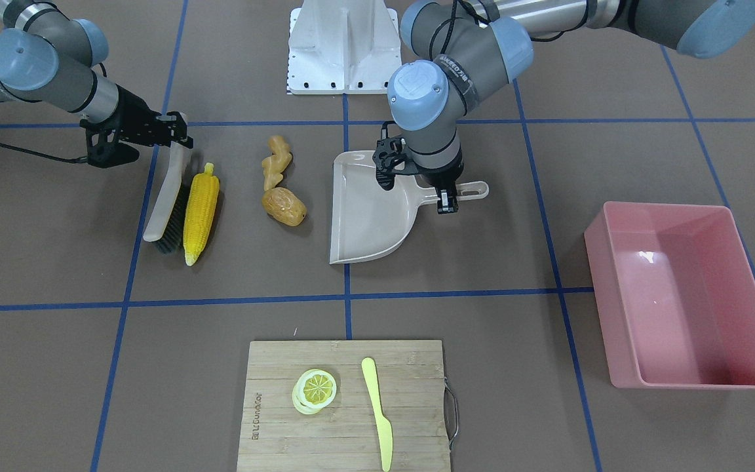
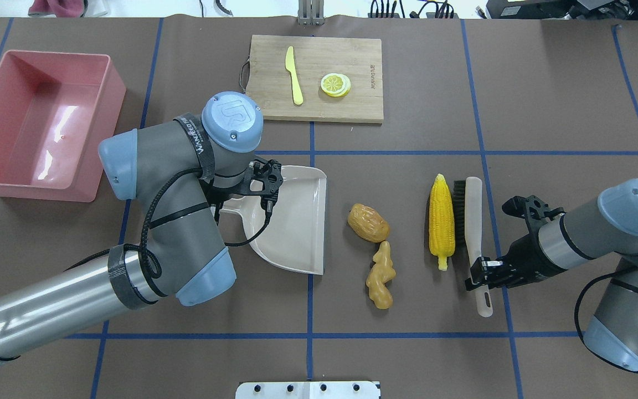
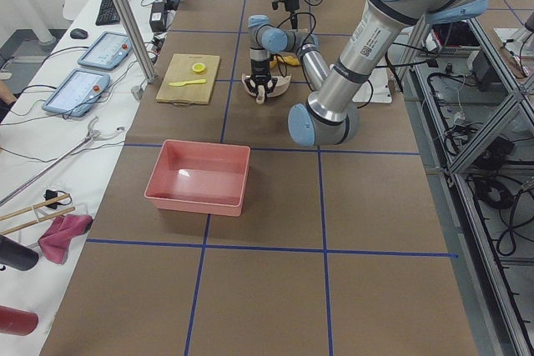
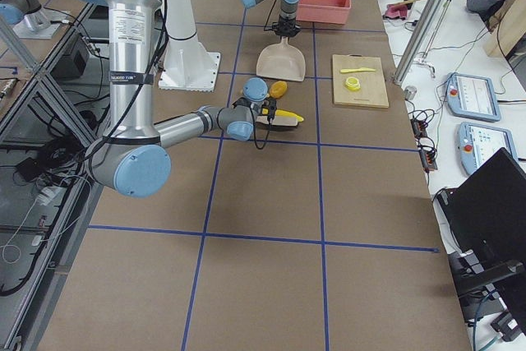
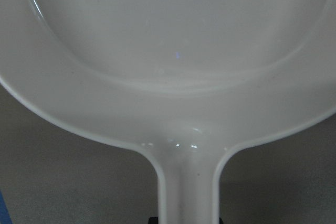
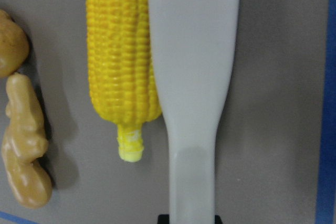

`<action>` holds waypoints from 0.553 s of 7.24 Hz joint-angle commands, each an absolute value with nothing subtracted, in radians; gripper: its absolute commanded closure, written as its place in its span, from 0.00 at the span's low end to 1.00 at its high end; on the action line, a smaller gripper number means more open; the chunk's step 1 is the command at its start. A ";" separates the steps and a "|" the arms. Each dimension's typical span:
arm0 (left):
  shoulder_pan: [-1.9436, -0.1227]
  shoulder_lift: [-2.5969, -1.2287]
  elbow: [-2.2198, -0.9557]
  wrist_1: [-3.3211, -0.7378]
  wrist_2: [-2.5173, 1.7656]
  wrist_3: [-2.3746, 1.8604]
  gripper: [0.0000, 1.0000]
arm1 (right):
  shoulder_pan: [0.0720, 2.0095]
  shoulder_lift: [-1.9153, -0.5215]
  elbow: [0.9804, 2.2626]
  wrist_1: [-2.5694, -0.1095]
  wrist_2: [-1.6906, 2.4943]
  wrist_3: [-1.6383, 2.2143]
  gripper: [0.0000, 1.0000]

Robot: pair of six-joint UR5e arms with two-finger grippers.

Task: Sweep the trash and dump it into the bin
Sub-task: 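Sweep the corn cob and potato into the dustpan with the right gripper's brush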

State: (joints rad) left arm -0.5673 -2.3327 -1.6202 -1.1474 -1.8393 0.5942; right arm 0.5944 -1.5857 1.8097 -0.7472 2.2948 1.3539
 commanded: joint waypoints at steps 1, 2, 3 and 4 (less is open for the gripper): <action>-0.565 -2.362 -1.582 -1.137 -1.839 0.591 1.00 | 0.583 -1.522 1.812 -0.804 2.293 1.361 1.00; -0.565 -2.376 -1.568 -1.137 -1.839 0.591 1.00 | 0.574 -1.488 1.810 -0.840 2.290 1.362 1.00; -0.563 -2.387 -1.546 -1.135 -1.839 0.591 1.00 | 0.552 -1.445 1.812 -0.876 2.283 1.396 1.00; -0.560 -2.394 -1.539 -1.135 -1.838 0.588 1.00 | 0.520 -1.425 1.810 -0.877 2.270 1.443 1.00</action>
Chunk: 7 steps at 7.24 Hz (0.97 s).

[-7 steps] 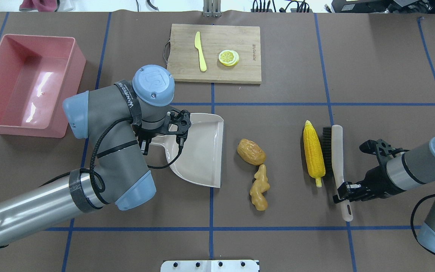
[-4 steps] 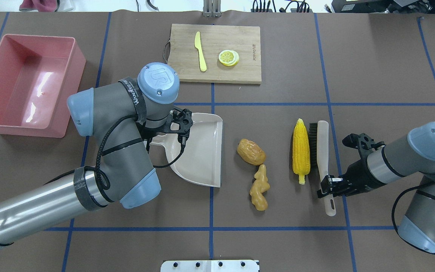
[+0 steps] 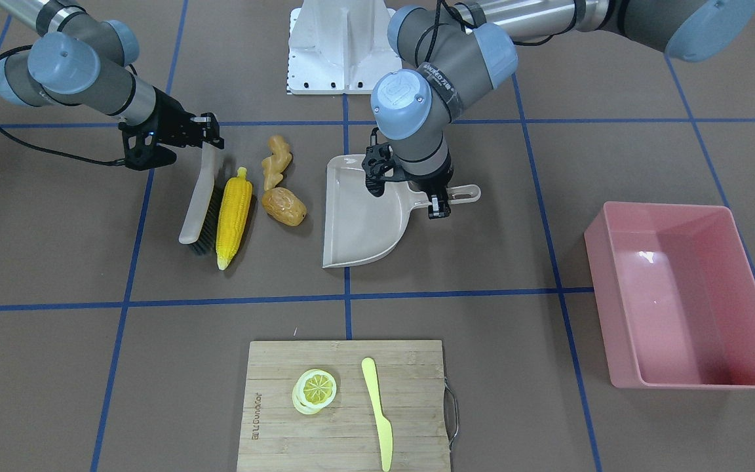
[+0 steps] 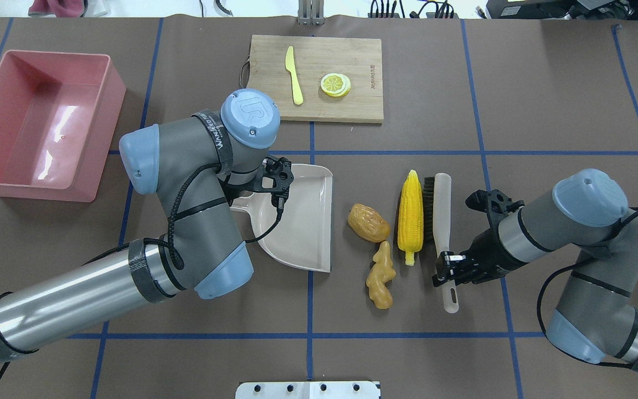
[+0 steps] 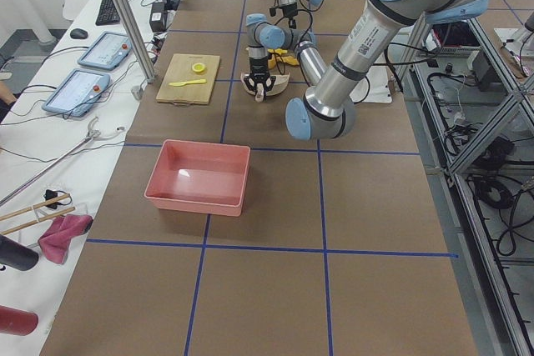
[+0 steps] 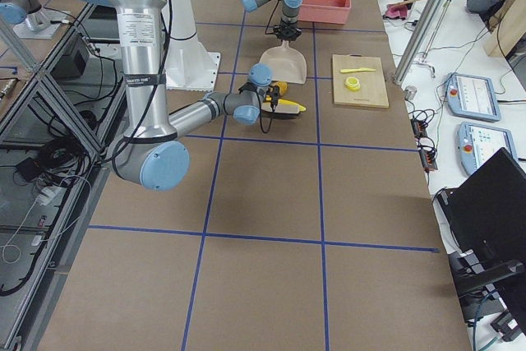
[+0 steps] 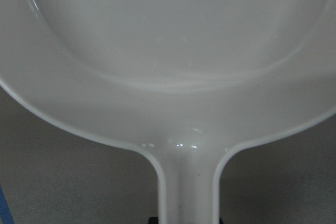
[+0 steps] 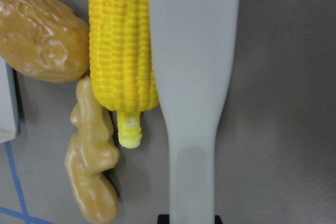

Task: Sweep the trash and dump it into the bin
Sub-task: 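Sweep the corn cob and potato into the dustpan with the right gripper's brush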

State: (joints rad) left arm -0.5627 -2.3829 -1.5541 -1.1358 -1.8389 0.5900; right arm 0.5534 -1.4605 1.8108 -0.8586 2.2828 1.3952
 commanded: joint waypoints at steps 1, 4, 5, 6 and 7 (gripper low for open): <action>-0.551 -2.405 -1.529 -1.135 -1.838 0.584 1.00 | 0.503 -1.404 1.812 -0.879 2.257 1.448 1.00; -0.548 -2.404 -1.528 -1.137 -1.838 0.586 1.00 | 0.485 -1.297 1.818 -1.004 2.249 1.451 1.00; -0.548 -2.402 -1.528 -1.137 -1.838 0.586 1.00 | 0.473 -1.245 1.819 -1.069 2.231 1.451 1.00; -0.548 -2.402 -1.528 -1.137 -1.838 0.587 1.00 | 0.454 -1.197 1.818 -1.128 2.220 1.451 1.00; -0.548 -2.402 -1.526 -1.138 -1.838 0.591 1.00 | 0.440 -1.162 1.818 -1.172 2.200 1.451 1.00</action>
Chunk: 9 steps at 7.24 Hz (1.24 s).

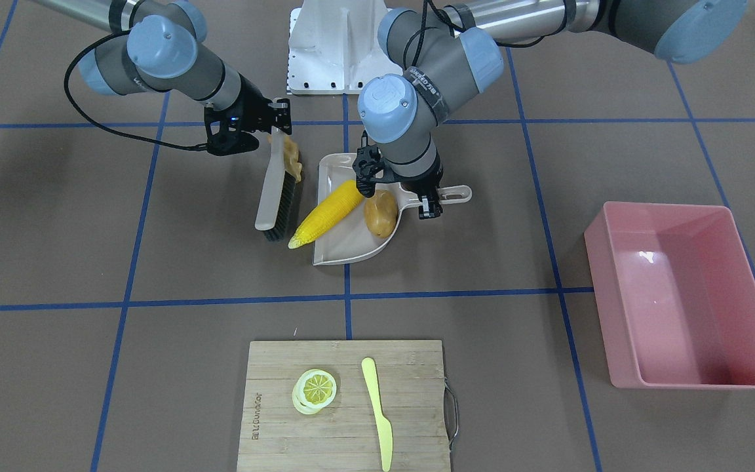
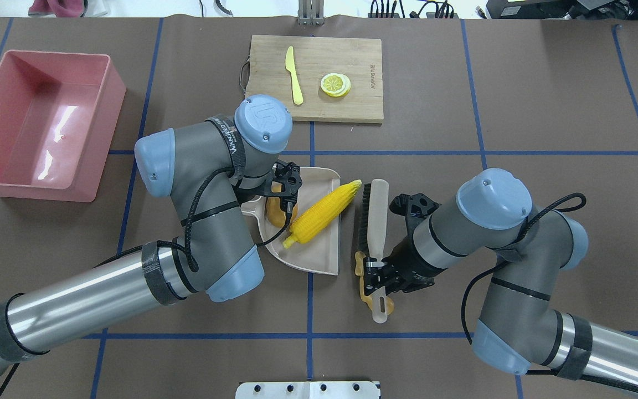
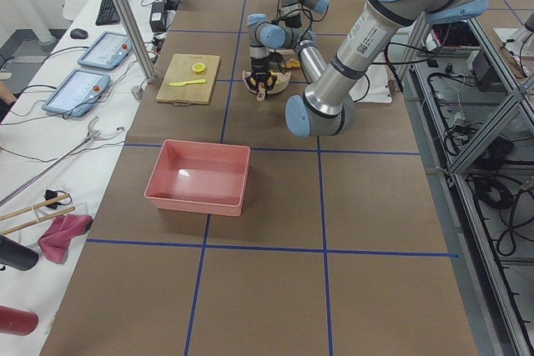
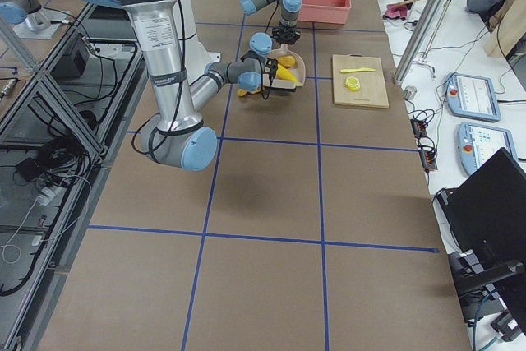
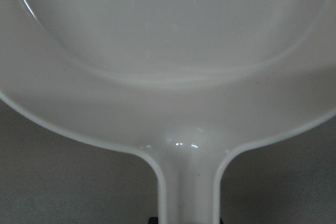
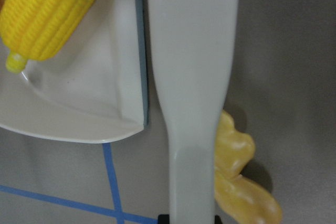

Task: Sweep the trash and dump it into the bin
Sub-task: 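Sweep the corn cob and potato into the dustpan with the right gripper's brush, then pull the brush back toward the robot past the ginger root with the right gripper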

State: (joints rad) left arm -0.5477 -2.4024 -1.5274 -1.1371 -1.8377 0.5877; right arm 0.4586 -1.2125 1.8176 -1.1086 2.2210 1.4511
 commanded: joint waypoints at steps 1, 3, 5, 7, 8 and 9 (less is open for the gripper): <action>-0.548 -2.402 -1.525 -1.138 -1.838 0.591 1.00 | 0.428 -1.151 1.813 -1.175 2.192 1.451 1.00; -0.548 -2.402 -1.522 -1.138 -1.838 0.592 1.00 | 0.426 -1.150 1.816 -1.177 2.191 1.451 1.00; -0.548 -2.401 -1.522 -1.138 -1.838 0.594 1.00 | 0.461 -1.164 1.865 -1.228 2.209 1.450 1.00; -0.548 -2.399 -1.523 -1.137 -1.838 0.594 1.00 | 0.483 -1.201 2.059 -1.459 2.209 1.450 1.00; -0.548 -2.401 -1.523 -1.126 -1.838 0.594 1.00 | 0.485 -1.279 2.133 -1.479 2.203 1.454 1.00; -0.548 -2.404 -1.525 -1.097 -1.836 0.592 1.00 | 0.471 -1.345 2.166 -1.461 2.200 1.570 1.00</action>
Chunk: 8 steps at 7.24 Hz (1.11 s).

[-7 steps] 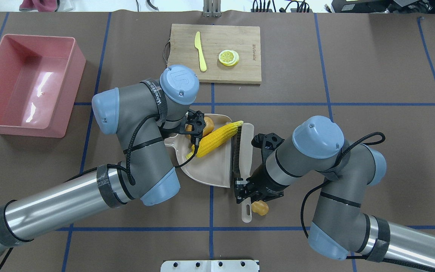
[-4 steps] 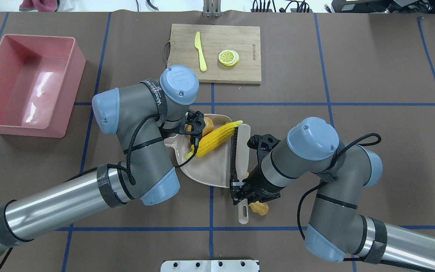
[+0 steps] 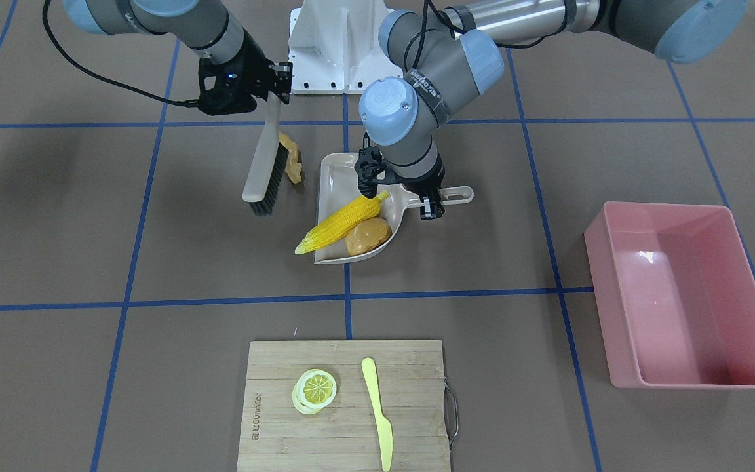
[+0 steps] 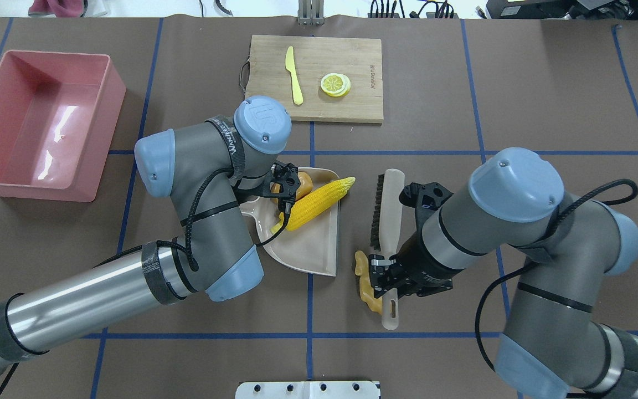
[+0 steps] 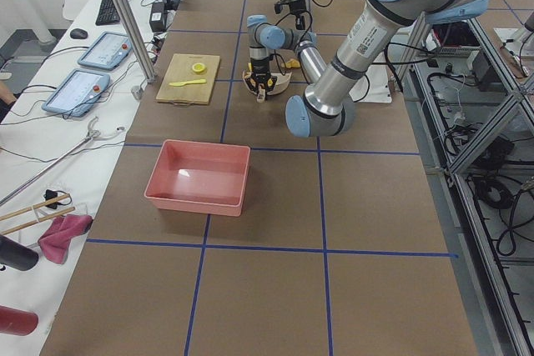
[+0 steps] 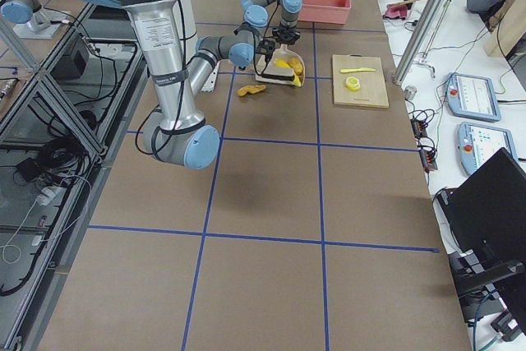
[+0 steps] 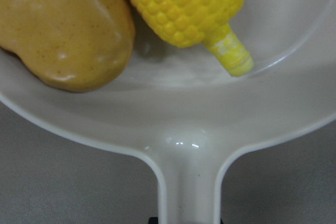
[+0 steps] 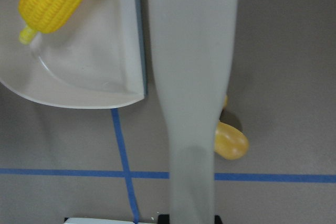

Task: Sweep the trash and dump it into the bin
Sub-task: 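Pull the brush back toward the robot past the ginger root with the right gripper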

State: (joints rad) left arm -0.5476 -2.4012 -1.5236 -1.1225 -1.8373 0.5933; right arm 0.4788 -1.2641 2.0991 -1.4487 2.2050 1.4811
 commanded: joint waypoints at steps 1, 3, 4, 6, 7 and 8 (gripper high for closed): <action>-0.548 -2.410 -1.526 -1.074 -1.836 0.592 1.00 | 0.428 -1.354 2.177 -1.428 2.186 1.645 1.00; -0.548 -2.410 -1.526 -1.055 -1.836 0.594 1.00 | 0.347 -1.370 2.198 -1.417 2.181 1.789 1.00; -0.548 -2.411 -1.525 -1.054 -1.835 0.594 1.00 | 0.297 -1.373 2.207 -1.413 2.156 1.868 1.00; -0.546 -2.414 -1.526 -1.045 -1.832 0.594 1.00 | 0.221 -1.374 2.215 -1.411 2.093 1.980 1.00; -0.546 -2.418 -1.528 -1.046 -1.818 0.595 1.00 | 0.210 -1.377 2.215 -1.411 2.089 1.996 1.00; -0.539 -2.418 -1.526 -1.046 -1.816 0.595 1.00 | 0.183 -1.374 2.214 -1.411 2.086 2.040 1.00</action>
